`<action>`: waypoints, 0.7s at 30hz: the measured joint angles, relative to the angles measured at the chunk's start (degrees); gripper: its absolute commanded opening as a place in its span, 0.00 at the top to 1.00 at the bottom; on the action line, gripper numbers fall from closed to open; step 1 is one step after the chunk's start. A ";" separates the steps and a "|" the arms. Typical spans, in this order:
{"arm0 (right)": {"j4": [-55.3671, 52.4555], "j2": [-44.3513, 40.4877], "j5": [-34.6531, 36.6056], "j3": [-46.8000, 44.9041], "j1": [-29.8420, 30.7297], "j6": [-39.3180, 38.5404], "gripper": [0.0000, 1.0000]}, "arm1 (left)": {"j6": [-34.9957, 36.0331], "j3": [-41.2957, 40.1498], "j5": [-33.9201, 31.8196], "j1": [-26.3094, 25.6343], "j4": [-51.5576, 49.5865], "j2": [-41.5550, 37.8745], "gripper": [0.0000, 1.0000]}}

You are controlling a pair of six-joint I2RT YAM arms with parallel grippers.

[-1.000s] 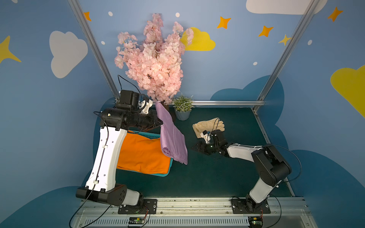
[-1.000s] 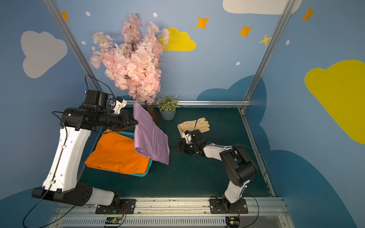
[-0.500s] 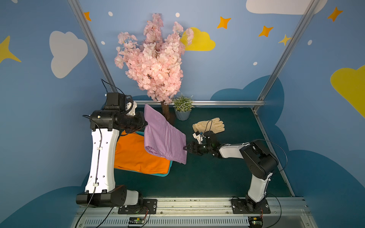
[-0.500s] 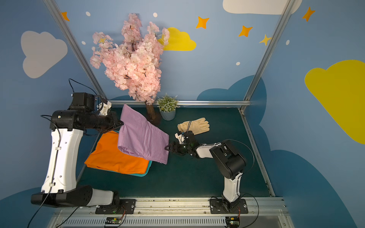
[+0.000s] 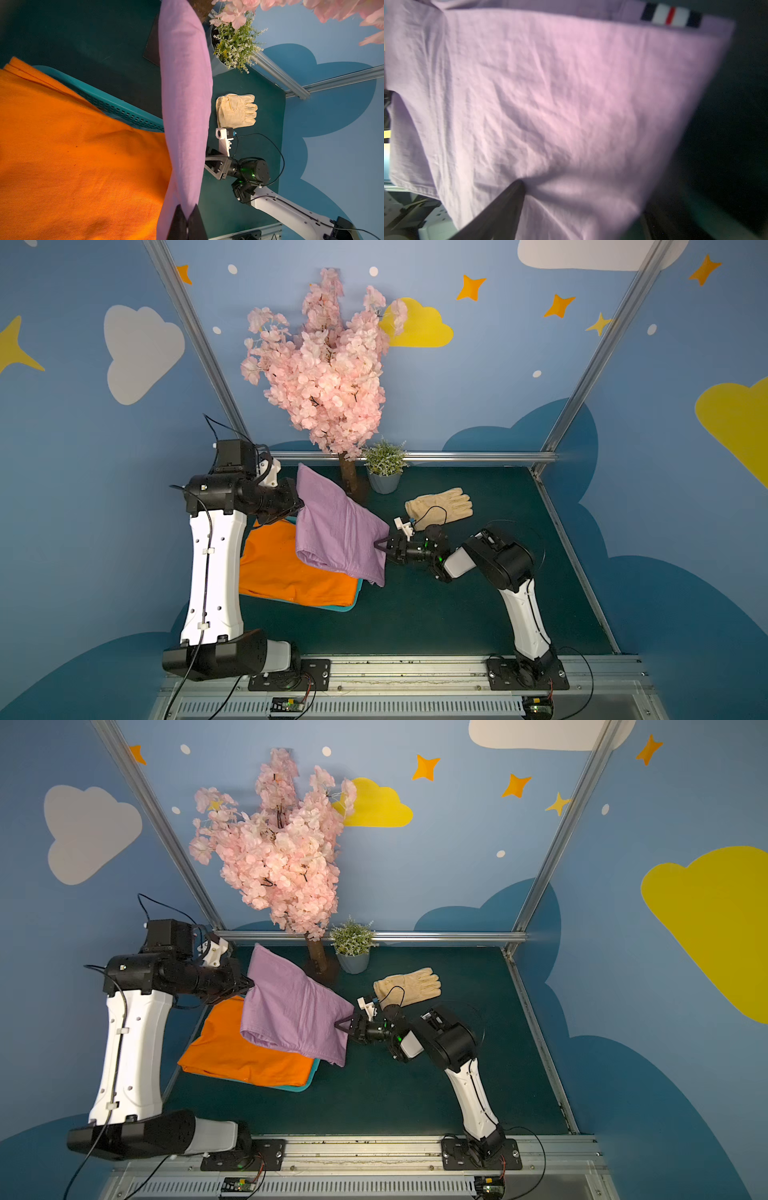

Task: Put the folded long pants in the basket
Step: Move the basket to the center of the board.

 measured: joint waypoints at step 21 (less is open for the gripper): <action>4.22 2.95 -1.07 2.64 2.69 6.84 0.84 | 0.04 -1.03 0.35 0.33 0.68 -0.20 0.98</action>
